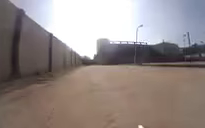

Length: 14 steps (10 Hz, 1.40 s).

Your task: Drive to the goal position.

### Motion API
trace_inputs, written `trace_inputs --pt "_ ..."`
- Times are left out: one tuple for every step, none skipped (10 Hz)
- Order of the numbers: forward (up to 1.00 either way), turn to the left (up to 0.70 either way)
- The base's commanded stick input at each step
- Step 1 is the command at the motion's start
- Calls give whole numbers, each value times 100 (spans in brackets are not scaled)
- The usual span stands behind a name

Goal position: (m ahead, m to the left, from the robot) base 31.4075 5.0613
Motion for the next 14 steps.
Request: trace_inputs --pt "100 0" --pt "100 0" --pt "100 0" --pt "100 0" --pt "100 0" --pt "100 0" --pt "100 0" --pt "100 0" --pt "100 0" --pt "100 0" --pt "100 0" --pt "100 0" --pt "100 0" --pt "100 0"
